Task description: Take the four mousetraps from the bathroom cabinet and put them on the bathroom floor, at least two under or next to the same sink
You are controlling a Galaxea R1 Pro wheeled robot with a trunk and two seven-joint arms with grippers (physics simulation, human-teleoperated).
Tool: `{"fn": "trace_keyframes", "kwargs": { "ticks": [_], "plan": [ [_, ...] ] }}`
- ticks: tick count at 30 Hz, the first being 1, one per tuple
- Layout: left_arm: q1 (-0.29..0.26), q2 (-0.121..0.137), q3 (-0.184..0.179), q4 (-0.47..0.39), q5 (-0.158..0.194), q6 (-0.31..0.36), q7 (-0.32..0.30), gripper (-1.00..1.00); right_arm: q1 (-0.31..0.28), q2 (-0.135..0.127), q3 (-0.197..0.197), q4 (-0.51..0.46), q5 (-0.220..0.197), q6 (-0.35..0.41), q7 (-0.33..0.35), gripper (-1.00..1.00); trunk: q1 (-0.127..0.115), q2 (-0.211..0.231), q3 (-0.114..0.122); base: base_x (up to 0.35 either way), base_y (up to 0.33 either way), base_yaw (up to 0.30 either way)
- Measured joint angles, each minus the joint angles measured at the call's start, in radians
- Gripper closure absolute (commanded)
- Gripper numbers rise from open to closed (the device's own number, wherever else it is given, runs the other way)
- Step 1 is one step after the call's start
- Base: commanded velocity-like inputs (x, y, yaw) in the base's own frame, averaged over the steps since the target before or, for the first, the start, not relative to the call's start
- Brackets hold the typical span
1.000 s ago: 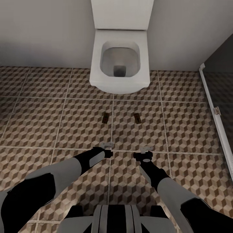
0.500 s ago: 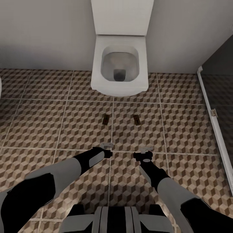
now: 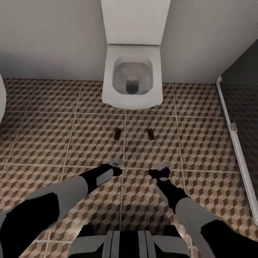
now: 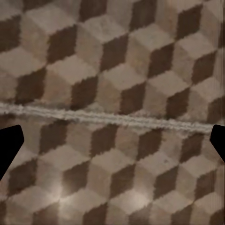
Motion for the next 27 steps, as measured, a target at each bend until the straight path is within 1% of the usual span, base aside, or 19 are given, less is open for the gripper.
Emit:
{"fn": "trace_keyframes", "kwargs": {
  "ticks": [6, 12, 13, 18, 22, 23, 27],
  "plan": [
    [0.008, 0.015, 0.0, 0.0, 0.001, -0.002, -0.002, -1.0, 0.006, -0.006, 0.0, 0.002, 0.0, -0.01, 0.0, -1.0, -0.023, 0.042, 0.019, 0.0, 0.0, 0.0],
    [0.044, 0.025, 0.0, 0.001, 0.001, -0.004, -0.004, -1.0, 0.014, -0.018, 0.0, 0.006, 0.0, -0.012, 0.004, -1.0, -0.046, 0.084, 0.043, 0.0, 0.0, 0.0],
    [0.053, 0.027, -0.001, 0.002, 0.001, -0.005, -0.004, -1.0, 0.017, -0.025, 0.0, 0.012, 0.0, -0.013, 0.01, -1.0, -0.05, 0.091, 0.048, 0.0, 0.0, 0.0],
    [0.081, 0.036, -0.001, 0.011, 0.0, -0.007, -0.005, -1.0, 0.024, -0.042, 0.0, 0.037, -0.001, -0.017, 0.035, -1.0, -0.069, 0.126, 0.071, 0.0, 0.0, 0.0],
    [0.103, 0.044, -0.002, 0.022, -0.001, -0.008, -0.005, -1.0, 0.026, -0.058, -0.001, 0.066, -0.001, -0.038, 0.062, -1.0, -0.084, 0.154, 0.09, 0.0, 0.0, 0.0],
    [0.113, 0.05, -0.003, 0.029, -0.002, -0.009, -0.005, -1.0, 0.027, -0.069, -0.002, 0.083, -0.001, -0.056, 0.075, -1.0, -0.088, 0.161, 0.094, 0.0, 0.0, 0.0],
    [0.132, 0.067, -0.003, 0.039, -0.004, -0.019, -0.008, -1.0, 0.027, -0.099, -0.002, 0.119, -0.003, -0.096, 0.108, -1.0, -0.104, 0.189, 0.113, 0.0, 0.0, 0.0]
  ]
}}
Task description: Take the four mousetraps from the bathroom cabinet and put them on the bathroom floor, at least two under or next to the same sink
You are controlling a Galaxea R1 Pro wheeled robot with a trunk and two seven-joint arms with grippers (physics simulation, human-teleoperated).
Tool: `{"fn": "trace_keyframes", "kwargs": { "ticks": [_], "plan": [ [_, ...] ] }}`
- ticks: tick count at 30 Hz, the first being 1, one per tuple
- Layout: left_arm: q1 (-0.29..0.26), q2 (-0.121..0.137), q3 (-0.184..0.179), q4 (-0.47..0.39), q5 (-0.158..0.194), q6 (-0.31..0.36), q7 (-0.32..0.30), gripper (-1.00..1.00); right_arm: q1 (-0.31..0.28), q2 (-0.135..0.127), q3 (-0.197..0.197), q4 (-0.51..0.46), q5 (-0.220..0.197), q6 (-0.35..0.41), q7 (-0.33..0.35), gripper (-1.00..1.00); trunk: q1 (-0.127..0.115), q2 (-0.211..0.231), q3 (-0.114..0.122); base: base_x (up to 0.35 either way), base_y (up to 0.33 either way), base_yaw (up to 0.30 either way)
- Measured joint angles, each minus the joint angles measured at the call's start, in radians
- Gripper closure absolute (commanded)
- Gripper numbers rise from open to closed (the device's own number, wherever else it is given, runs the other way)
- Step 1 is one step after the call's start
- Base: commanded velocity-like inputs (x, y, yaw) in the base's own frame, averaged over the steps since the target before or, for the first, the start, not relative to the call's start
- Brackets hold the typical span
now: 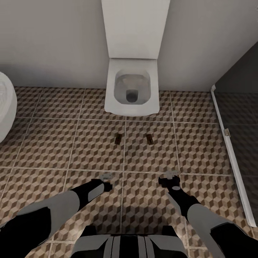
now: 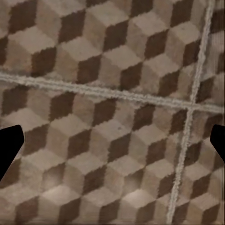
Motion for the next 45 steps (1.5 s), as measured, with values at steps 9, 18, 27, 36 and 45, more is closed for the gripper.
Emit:
{"fn": "trace_keyframes", "kwargs": {
  "ticks": [9, 18, 27, 36, 45],
  "plan": [
    [0.058, 0.058, 0.0, 0.008, -0.001, -0.082, -0.072, -1.0, 0.0, -0.067, -0.001, 0.112, -0.005, -0.069, 0.117, -1.0, -0.035, 0.063, 0.043, 0.0, 0.0, 0.0],
    [0.089, 0.114, -0.002, 0.009, -0.002, -0.105, -0.145, -1.0, 0.0, -0.101, -0.002, 0.167, -0.007, -0.144, 0.15, -1.0, -0.069, 0.126, 0.086, 0.0, 0.0, 0.0],
    [0.096, 0.135, -0.001, 0.009, -0.002, -0.107, -0.152, -1.0, 0.0, -0.104, -0.002, 0.174, -0.007, -0.151, 0.152, -1.0, -0.104, 0.189, 0.128, 0.0, 0.0, 0.0],
    [0.098, 0.138, -0.002, 0.009, -0.002, -0.107, -0.153, -1.0, 0.0, -0.104, -0.002, 0.174, -0.007, -0.152, 0.152, -1.0, -0.138, 0.252, 0.171, 0.0, 0.0, 0.0],
    [0.098, 0.138, -0.002, 0.009, -0.002, -0.107, -0.153, -1.0, 0.001, -0.104, -0.002, 0.176, -0.007, -0.152, 0.153, -1.0, -0.173, 0.315, 0.214, 0.0, 0.0, 0.0]
  ]
}}
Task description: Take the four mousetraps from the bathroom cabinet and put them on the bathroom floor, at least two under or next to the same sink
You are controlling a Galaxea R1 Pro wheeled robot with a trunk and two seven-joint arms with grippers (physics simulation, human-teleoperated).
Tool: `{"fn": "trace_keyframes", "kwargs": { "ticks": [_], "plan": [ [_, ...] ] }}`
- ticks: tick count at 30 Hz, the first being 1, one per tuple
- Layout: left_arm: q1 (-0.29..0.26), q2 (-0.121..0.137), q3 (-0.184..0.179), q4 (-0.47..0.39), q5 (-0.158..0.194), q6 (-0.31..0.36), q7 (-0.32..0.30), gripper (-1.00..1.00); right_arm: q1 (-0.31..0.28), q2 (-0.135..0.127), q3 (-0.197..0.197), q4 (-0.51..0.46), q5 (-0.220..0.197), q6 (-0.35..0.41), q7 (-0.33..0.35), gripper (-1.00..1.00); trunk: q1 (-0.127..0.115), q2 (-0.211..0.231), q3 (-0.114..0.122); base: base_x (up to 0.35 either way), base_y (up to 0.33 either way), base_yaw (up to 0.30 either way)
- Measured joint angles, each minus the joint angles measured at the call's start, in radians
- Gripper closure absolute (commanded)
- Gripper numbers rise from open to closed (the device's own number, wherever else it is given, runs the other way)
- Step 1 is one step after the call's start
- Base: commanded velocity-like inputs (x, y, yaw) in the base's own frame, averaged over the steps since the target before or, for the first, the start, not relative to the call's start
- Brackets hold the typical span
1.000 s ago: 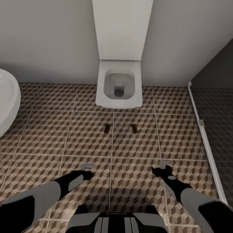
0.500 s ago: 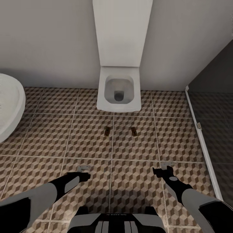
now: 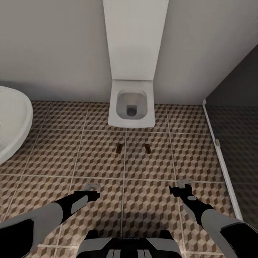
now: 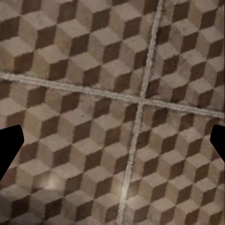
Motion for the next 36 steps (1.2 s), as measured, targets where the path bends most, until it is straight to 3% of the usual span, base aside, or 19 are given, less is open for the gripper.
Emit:
{"fn": "trace_keyframes", "kwargs": {
  "ticks": [19, 36],
  "plan": [
    [0.016, 0.0, 0.0, 0.005, 0.0, -0.003, 0.0, -1.0, 0.009, 0.0, 0.0, 0.041, 0.0, -0.003, 0.002, -1.0, -0.073, 0.133, 0.09, 0.0, 0.0, 0.0],
    [0.069, 0.001, 0.0, 0.009, 0.002, -0.077, 0.0, -1.0, 0.077, 0.001, 0.0, 0.045, -0.001, -0.078, 0.002, -1.0, -0.138, 0.252, 0.171, 0.0, 0.0, 0.0]
  ]
}}
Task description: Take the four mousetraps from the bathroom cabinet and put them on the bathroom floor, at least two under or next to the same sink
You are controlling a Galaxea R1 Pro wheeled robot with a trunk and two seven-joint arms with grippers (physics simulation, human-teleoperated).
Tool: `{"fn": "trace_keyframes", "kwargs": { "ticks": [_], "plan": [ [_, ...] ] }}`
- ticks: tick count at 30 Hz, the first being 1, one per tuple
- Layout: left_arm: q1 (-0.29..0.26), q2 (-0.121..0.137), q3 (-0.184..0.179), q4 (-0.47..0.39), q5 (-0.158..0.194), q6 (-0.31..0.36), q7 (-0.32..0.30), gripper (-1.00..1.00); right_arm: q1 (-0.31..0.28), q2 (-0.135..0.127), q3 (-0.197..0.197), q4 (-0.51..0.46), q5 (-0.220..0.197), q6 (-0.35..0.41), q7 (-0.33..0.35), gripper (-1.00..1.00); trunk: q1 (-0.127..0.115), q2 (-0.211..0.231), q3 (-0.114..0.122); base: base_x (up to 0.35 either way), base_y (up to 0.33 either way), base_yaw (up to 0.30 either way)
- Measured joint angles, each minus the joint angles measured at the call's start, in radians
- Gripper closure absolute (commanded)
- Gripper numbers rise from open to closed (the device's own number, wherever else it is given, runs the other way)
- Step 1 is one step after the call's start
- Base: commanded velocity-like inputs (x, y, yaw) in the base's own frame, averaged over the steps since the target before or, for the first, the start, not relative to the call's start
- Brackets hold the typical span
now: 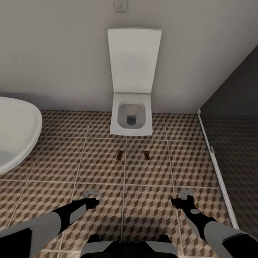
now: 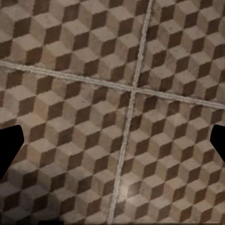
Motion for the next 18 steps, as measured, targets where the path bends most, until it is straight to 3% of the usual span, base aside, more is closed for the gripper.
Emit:
{"fn": "trace_keyframes", "kwargs": {
  "ticks": [8, 14, 18],
  "plan": [
    [0.043, 0.005, 0.0, 0.021, 0.001, -0.04, -0.001, -1.0, 0.033, 0.0, -0.001, 0.0, -0.005, -0.04, -0.001, -1.0, -0.031, 0.056, 0.038, 0.0, 0.0, 0.0],
    [0.095, 0.005, -0.02, 0.03, 0.0, -0.095, -0.001, -1.0, 0.052, -0.001, -0.001, 0.0, -0.037, -0.052, -0.001, -1.0, -0.054, 0.098, 0.067, 0.0, 0.0, 0.0],
    [0.132, 0.006, -0.051, 0.032, -0.002, -0.115, 0.0, -1.0, 0.062, -0.001, -0.002, 0.001, -0.079, -0.056, 0.0, -1.0, -0.069, 0.126, 0.086, 0.0, 0.0, 0.0]
  ]
}}
